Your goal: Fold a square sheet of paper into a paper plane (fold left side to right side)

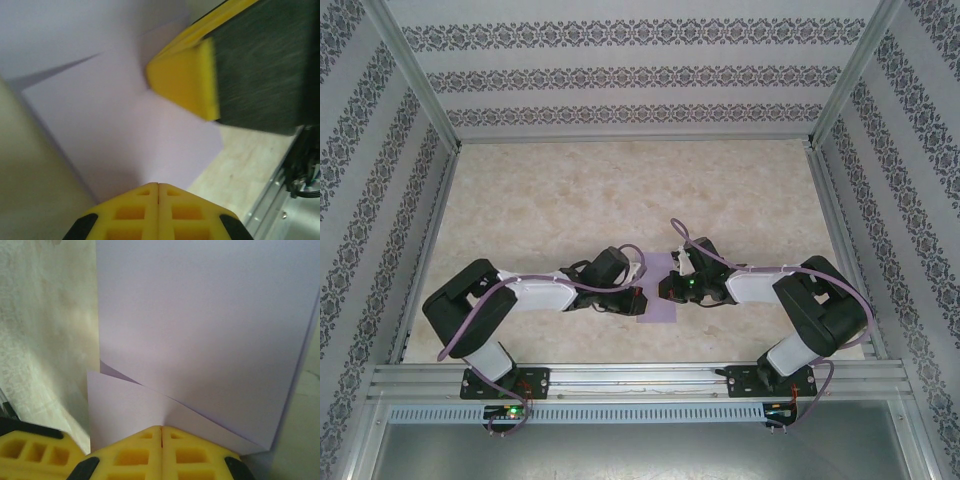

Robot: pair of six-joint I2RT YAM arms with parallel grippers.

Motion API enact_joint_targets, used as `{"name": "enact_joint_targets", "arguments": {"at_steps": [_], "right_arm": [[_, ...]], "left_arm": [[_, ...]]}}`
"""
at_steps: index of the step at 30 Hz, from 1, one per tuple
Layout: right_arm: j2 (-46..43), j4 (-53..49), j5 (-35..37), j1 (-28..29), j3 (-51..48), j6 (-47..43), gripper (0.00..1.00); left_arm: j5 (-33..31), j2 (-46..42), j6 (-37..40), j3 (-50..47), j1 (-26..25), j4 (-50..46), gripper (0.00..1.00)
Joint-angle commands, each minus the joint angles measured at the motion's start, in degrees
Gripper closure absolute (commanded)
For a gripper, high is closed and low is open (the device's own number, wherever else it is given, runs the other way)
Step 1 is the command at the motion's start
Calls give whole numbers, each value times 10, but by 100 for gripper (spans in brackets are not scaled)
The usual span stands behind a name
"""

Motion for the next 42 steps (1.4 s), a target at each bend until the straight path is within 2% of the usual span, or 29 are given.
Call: {"name": "enact_joint_targets", "arguments": {"at_steps": [1,5,15,23,30,42], "right_arm": [[27,-40,37,3,-20,-2,100],[31,-46,38,2,-17,-5,100],[44,-60,43,4,-13,-12,100],[53,-98,63,3,-1,-30,100],[63,-112,66,-4,8,-40,100],[52,-118,57,-5,10,-42,100]], "left_arm": [[17,-3,7,31,-5,-13,99],[37,31,9,47,-5,-1,100],[32,77,9,36,-5,10,100],[31,57,4,-10,-6,15,100],[54,28,-1,-55,-16,30,100],[23,-19,-7,-109,-21,16,100]]}}
